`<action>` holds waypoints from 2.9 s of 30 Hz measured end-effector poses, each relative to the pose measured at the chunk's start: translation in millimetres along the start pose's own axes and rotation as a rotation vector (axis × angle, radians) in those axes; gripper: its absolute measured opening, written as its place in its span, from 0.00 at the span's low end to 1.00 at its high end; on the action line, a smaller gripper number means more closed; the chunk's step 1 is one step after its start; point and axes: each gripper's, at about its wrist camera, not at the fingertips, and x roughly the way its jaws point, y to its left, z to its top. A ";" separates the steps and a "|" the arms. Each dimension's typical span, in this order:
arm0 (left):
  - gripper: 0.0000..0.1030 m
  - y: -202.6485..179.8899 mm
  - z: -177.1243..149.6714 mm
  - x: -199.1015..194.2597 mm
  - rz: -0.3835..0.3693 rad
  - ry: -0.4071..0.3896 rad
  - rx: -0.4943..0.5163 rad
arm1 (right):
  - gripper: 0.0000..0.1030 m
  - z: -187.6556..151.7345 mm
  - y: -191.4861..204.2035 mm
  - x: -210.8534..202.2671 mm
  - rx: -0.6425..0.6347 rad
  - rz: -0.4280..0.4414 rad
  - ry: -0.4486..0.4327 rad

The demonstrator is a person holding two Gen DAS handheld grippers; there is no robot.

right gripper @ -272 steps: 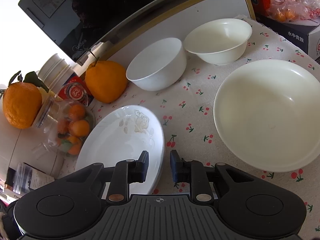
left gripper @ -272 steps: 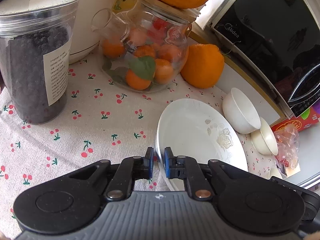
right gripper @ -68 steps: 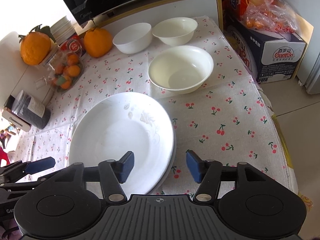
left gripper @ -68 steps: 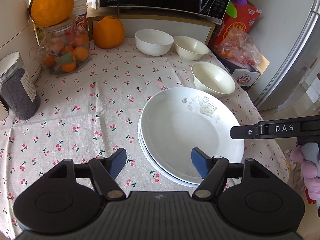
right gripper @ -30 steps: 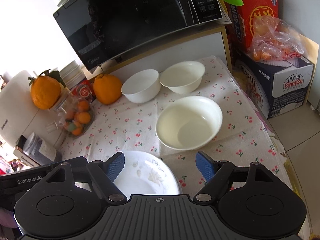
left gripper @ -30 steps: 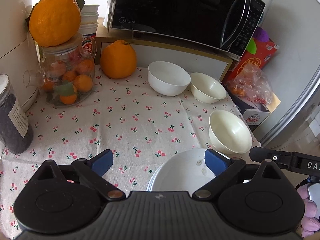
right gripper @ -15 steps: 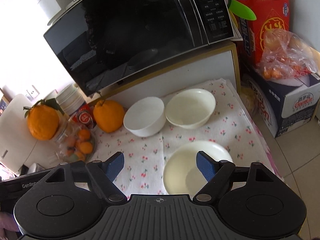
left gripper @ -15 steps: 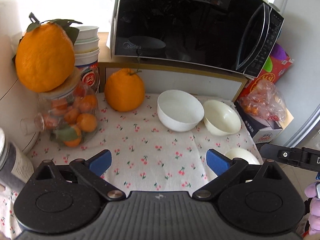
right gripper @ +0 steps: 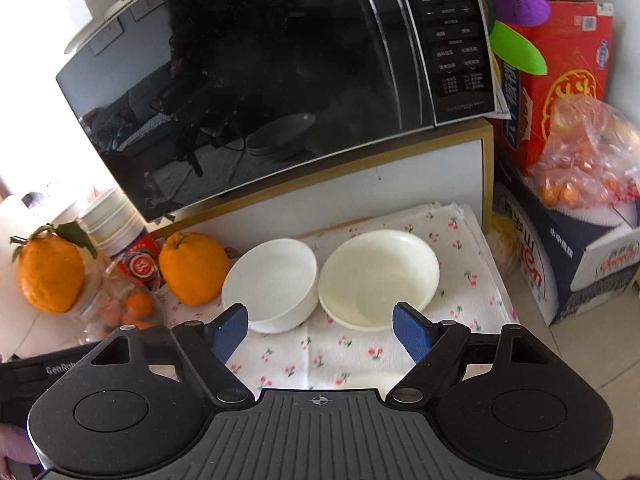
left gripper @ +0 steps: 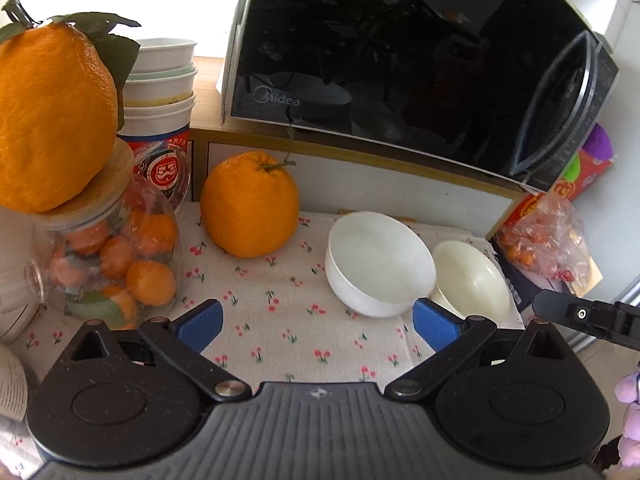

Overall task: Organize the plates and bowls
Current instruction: 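Move both tools to the small white bowl beside the microwave, then close the left tool on the white bowl rim while the right tool grips it, then lift the white bowl with both tools and carry it over the plate stack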

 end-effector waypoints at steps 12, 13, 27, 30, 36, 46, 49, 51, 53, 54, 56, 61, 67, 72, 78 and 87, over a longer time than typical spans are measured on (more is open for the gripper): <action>0.80 9.8 14.6 46.1 -0.082 0.040 -0.115 | 0.79 26.1 -6.0 63.5 -0.007 0.060 0.024; 0.77 10.6 15.1 48.9 -0.087 0.046 -0.129 | 0.79 27.2 -7.2 67.7 -0.004 0.064 0.024; 0.24 14.9 10.0 73.2 -0.115 0.082 -0.209 | 0.20 35.6 -4.5 120.2 -0.014 0.094 0.051; 0.20 15.4 9.1 71.9 -0.122 0.074 -0.205 | 0.15 35.5 -4.2 126.7 -0.007 0.104 0.052; 0.10 10.9 11.5 71.3 -0.107 0.072 -0.171 | 0.07 32.8 -2.3 132.1 0.012 0.099 0.062; 0.09 11.3 16.2 36.9 -0.070 0.079 -0.098 | 0.07 26.9 13.0 107.3 0.005 0.105 0.086; 0.09 16.5 15.7 22.8 -0.062 0.087 -0.096 | 0.07 23.8 24.1 97.8 0.007 0.112 0.101; 0.09 19.4 14.7 14.0 -0.054 0.097 -0.095 | 0.07 19.7 33.0 91.5 0.012 0.113 0.117; 0.09 23.2 12.6 1.9 -0.045 0.103 -0.087 | 0.07 13.3 39.8 82.5 0.011 0.119 0.127; 0.09 25.9 10.9 -3.0 -0.042 0.105 -0.082 | 0.07 10.0 42.5 78.9 0.011 0.124 0.132; 0.09 32.4 7.2 -13.4 -0.040 0.113 -0.080 | 0.07 3.1 47.7 72.0 0.016 0.137 0.142; 0.09 45.2 -3.3 -33.5 -0.026 0.151 -0.069 | 0.07 -14.7 65.3 57.8 0.026 0.154 0.172; 0.09 63.8 -20.4 -61.1 0.004 0.186 -0.054 | 0.07 -38.3 88.5 40.8 0.031 0.193 0.192; 0.09 82.3 -35.7 -76.7 0.014 0.213 -0.083 | 0.08 -61.6 104.5 35.7 0.031 0.201 0.221; 0.09 93.6 -52.5 -94.2 0.036 0.201 -0.082 | 0.09 -90.0 115.4 26.0 0.047 0.227 0.231; 0.09 112.5 -77.7 -111.1 0.089 0.209 -0.091 | 0.09 -116.1 131.1 17.2 0.035 0.280 0.260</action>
